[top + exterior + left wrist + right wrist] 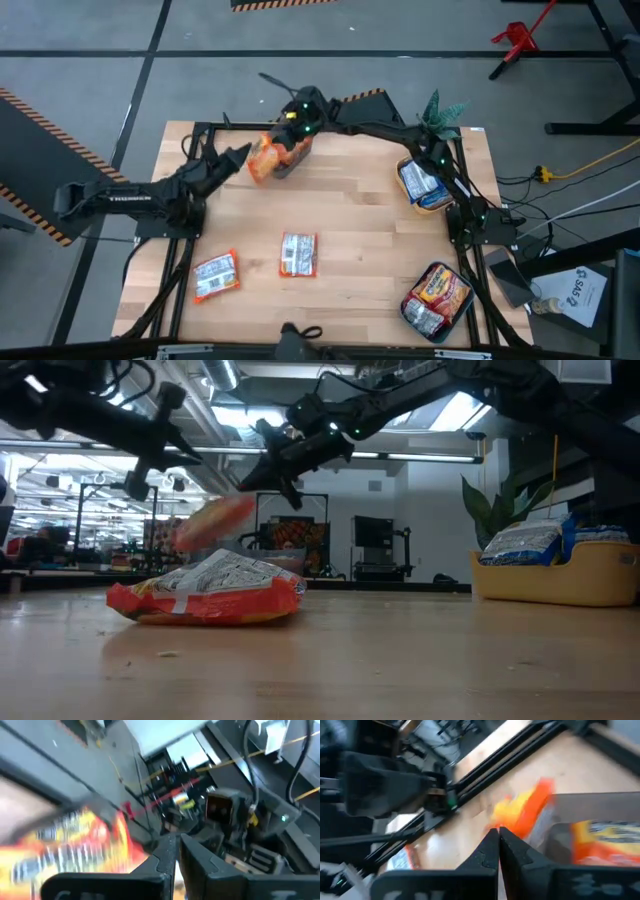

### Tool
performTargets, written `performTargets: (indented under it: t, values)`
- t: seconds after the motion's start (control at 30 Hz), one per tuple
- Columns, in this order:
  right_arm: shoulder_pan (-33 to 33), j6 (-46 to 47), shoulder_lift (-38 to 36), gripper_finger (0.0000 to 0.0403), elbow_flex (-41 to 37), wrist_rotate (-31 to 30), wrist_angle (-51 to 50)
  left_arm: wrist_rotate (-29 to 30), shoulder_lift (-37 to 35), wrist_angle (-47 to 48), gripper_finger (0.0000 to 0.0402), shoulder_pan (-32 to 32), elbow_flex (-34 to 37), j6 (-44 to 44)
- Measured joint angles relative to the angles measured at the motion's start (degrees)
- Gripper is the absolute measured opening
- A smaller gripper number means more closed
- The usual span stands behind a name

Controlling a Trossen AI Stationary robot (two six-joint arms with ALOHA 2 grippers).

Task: Sort Maruchan noodles
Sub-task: Put the orange noodle pack into the gray bin

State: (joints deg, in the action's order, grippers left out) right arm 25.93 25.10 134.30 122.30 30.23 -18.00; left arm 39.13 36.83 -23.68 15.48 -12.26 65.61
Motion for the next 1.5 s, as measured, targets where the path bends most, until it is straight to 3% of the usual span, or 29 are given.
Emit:
performTargets:
  t: [0.27, 0.4, 0.5, 0.57, 0.67, 0.77, 0.83, 1.03, 1.17, 1.33, 1.5]
  values:
    - [3.93, -4.30, 0.00, 0.0000, 0.00, -7.79, -4.40, -12.19, 4.55, 0.66, 0.0019, 10.36, -6.79, -8.31]
    - [4.78, -9.95, 0.00, 0.0001, 0.00, -3.26, -9.36, -26.65, 4.49, 6.66, 0.0019, 13.00, -9.82, -14.52]
    - [3.16, -16.11, -0.16, 0.0001, -0.03, 0.51, -13.60, -36.86, 2.34, 20.58, 0.0018, 14.31, -14.21, -20.10]
    - [1.10, -19.16, -0.24, 0.0001, -0.04, 0.80, -14.88, -37.74, 1.26, 34.33, 0.0015, 14.66, -18.22, -25.22]
    - [-2.27, -22.34, -0.31, 0.0001, -0.04, 0.65, -15.69, -32.83, 0.77, 55.21, 0.0005, 14.43, -24.62, -31.21]
    - [-5.72, -22.63, -0.33, 0.0001, -0.04, -1.09, -15.81, -27.31, 0.78, 74.01, 0.0002, 14.49, -28.03, -29.44]
    - [-7.69, -22.75, -0.33, 0.0001, -0.04, -3.28, -16.45, -26.51, 0.77, 79.89, 0.0001, 14.21, -27.73, -26.50]
    - [-10.81, -22.54, -1.58, 0.0001, -0.13, -4.33, -18.40, -25.54, 3.18, 78.42, 0.0001, 10.41, -19.39, -16.61]
    - [-10.97, -23.10, -4.47, 0.0001, -0.13, -5.48, -23.60, -31.14, 3.36, 71.05, 0.0001, 7.86, -12.39, -12.39]
    - [-10.01, -24.43, -9.54, 0.0001, -0.13, -6.79, -28.57, -31.99, 3.19, 68.66, 0.0000, 4.97, -4.44, -2.42]
    - [-9.73, -25.42, -15.68, 0.0001, -0.03, -7.94, -30.31, -31.14, 3.25, 65.23, 0.0000, 2.70, -3.71, 0.07]
